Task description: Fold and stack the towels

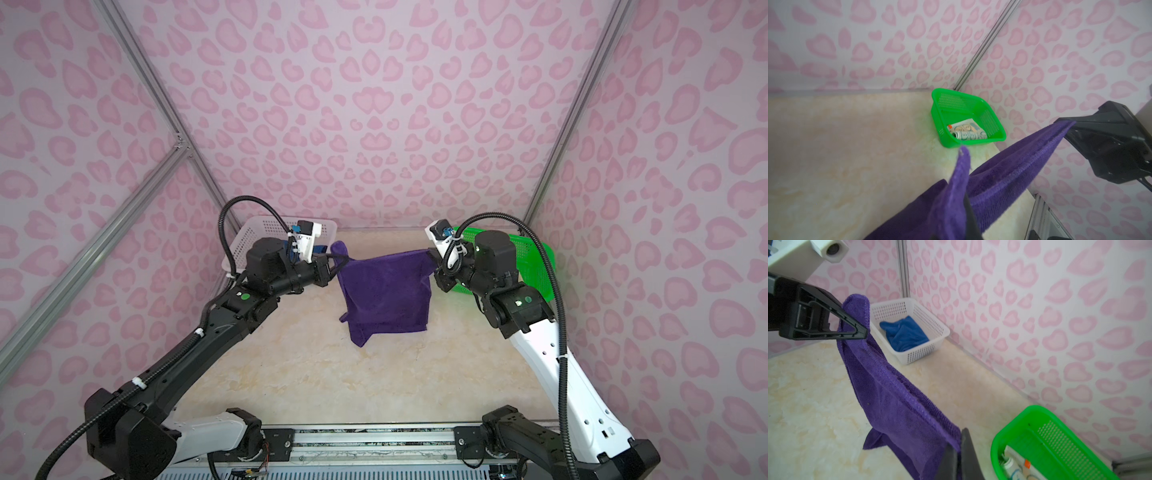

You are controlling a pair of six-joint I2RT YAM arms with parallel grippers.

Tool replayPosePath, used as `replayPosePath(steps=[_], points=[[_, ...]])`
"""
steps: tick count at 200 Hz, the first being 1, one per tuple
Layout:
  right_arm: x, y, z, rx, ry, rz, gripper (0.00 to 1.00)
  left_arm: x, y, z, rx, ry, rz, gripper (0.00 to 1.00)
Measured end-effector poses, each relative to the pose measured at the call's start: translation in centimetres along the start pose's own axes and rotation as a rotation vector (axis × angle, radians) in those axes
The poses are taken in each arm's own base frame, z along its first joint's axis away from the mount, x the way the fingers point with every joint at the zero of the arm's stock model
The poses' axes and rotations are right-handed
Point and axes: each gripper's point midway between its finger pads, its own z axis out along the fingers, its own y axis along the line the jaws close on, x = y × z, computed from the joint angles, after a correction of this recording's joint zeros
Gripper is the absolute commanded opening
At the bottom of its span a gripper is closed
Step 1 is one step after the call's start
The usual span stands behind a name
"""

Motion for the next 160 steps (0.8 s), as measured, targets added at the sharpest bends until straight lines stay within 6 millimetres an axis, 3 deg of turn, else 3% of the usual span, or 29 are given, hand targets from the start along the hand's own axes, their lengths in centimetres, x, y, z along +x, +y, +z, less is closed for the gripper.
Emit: replayPosePath(steps=[24, 64, 96, 137, 157, 160], points=[[6.2, 0.6, 2.0, 0.001, 0.136, 0.068, 0.00, 6.2, 3.0, 2.2, -0.047, 0.121, -0.096, 0.03], [13.6, 0.9, 4.9, 0.041, 0.266, 0.146, 0.00, 11.1, 5.8, 4.2, -0.143, 0.223, -0.134, 0.10], [16.3, 1.2, 6.4, 0.058, 0.290, 0.164, 0.00, 14.2, 8.4, 5.3, -0.234, 0.305, -0.135, 0.14], [18.3, -0.2, 7.3, 0.189, 0.315, 0.138, 0.00, 19.4, 12.4, 4.4, -0.415, 0.445, -0.143, 0.33], [18.8, -0.5, 7.4, 0.223, 0.319, 0.127, 0.00, 20.0, 12.5, 4.0, -0.440, 0.468, -0.125, 0.35], [18.8, -0.6, 7.4, 0.228, 0.318, 0.126, 0.00, 20.0, 12.5, 3.9, -0.444, 0.468, -0.122, 0.39]])
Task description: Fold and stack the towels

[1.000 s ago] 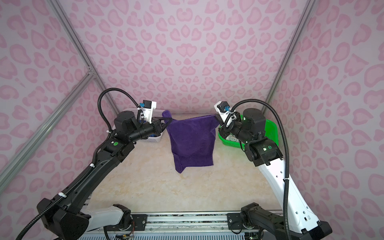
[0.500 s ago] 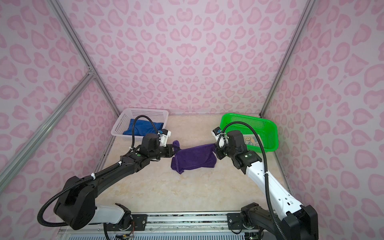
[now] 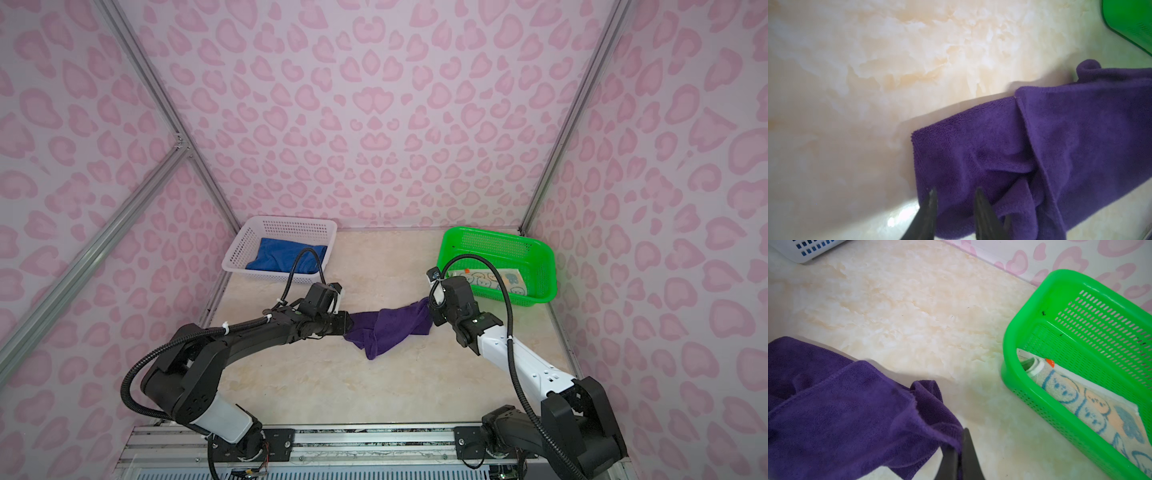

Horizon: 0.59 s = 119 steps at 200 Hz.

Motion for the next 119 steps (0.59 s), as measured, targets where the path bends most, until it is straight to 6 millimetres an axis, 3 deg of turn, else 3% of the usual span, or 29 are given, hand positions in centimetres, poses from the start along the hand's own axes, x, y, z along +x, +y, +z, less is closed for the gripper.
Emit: replayPosePath(steps=[27, 75, 95, 119], points=[[0.2, -0.1, 0.2, 0.022, -0.011, -0.018, 0.00, -0.8, 0.0, -1.9, -0.030, -0.042, 0.042, 0.46], [-0.6, 0.4, 0.1, 0.027, -0.059, -0.083, 0.00, -5.9, -3.2, -5.7, -0.013, -0.169, 0.255, 0.49], [-0.8, 0.4, 0.0, 0.026, -0.067, -0.089, 0.00, -8.3, -4.8, -5.1, -0.007, -0.158, 0.340, 0.47], [-0.6, 0.5, 0.1, 0.026, -0.072, -0.092, 0.00, -9.5, -5.6, -2.3, -0.023, -0.083, 0.396, 0.45]])
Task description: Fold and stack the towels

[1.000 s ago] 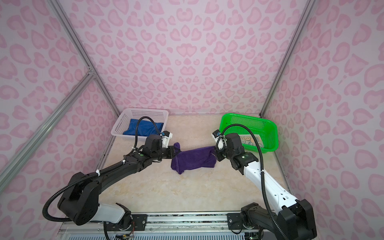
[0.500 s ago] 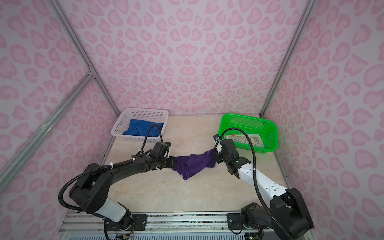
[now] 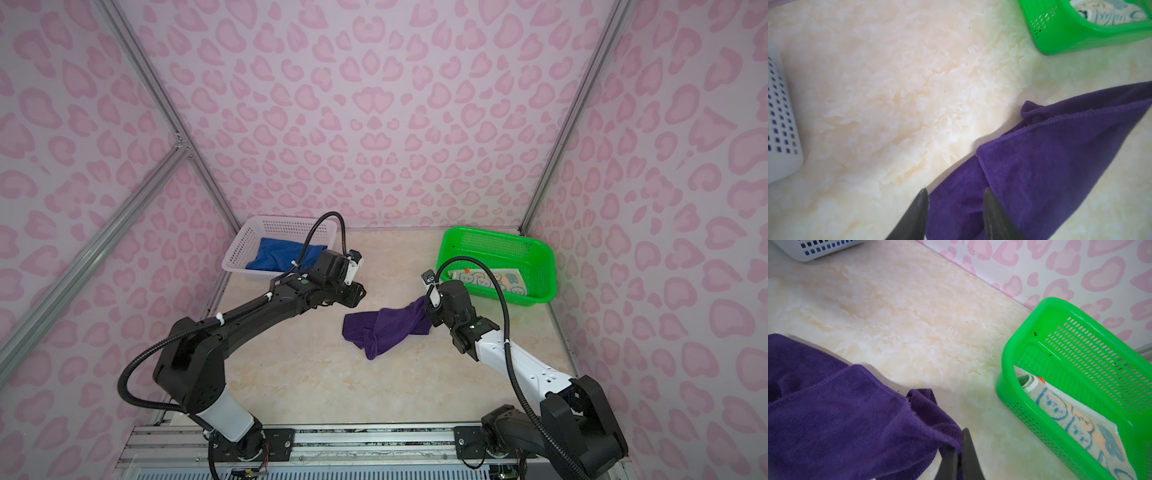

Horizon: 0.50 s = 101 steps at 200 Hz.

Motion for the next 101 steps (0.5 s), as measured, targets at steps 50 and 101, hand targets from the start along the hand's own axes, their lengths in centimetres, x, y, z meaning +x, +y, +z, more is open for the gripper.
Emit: replayPosePath(steps=[50, 101], points=[[1.0, 0.2, -0.3, 0.001, 0.006, 0.011, 0.00, 1.8, -2.4, 5.1, 0.042, 0.142, 0.031, 0.42], [1.2, 0.2, -0.2, -0.001, 0.006, 0.028, 0.00, 2.5, -4.4, 8.4, 0.077, 0.199, -0.003, 0.39]])
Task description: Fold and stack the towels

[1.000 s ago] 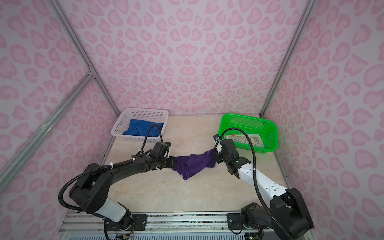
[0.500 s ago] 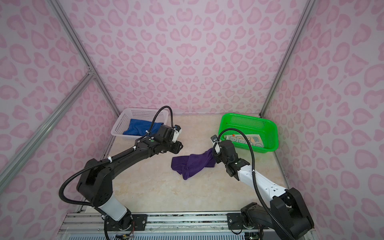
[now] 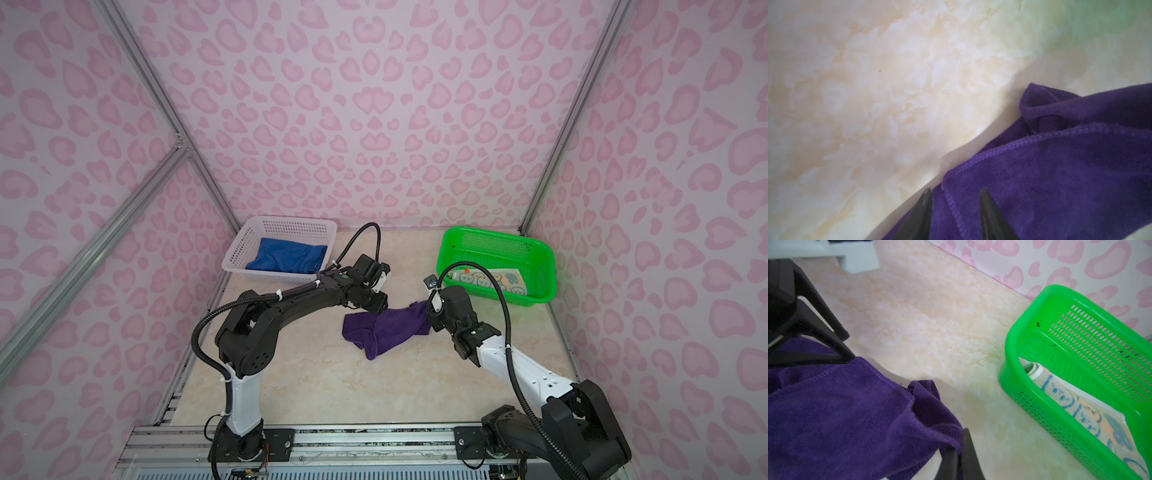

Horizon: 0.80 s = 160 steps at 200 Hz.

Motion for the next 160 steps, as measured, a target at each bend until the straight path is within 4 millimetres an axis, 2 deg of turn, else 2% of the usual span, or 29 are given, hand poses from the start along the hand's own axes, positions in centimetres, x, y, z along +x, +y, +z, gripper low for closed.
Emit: replayPosePath(steps=[18, 21, 40, 81, 122, 147, 160], points=[[0.0, 0.0, 0.0, -0.002, -0.002, 0.001, 0.00, 0.4, -0.1, 1.1, 0.001, 0.021, -0.016, 0.37], [0.0, 0.1, 0.0, -0.003, -0.002, 0.001, 0.00, 0.5, -0.1, 1.3, 0.003, 0.026, -0.018, 0.33], [-0.1, 0.2, 0.0, -0.010, -0.007, 0.005, 0.00, 0.9, 0.2, 2.0, -0.005, 0.045, -0.040, 0.26], [0.1, 0.4, 0.1, -0.017, -0.010, 0.009, 0.00, 0.9, 0.2, 2.0, -0.006, 0.046, -0.049, 0.02], [-0.1, 0.4, 0.1, -0.022, -0.018, 0.013, 0.00, 0.9, 0.1, 2.0, -0.006, 0.046, -0.057, 0.03], [-0.1, 0.4, 0.1, -0.022, -0.018, 0.017, 0.00, 0.9, 0.4, 2.0, -0.020, 0.044, -0.063, 0.29], [0.0, 0.5, 0.2, -0.023, -0.016, 0.017, 0.00, 0.8, 0.8, 1.8, -0.047, 0.038, -0.077, 0.35]])
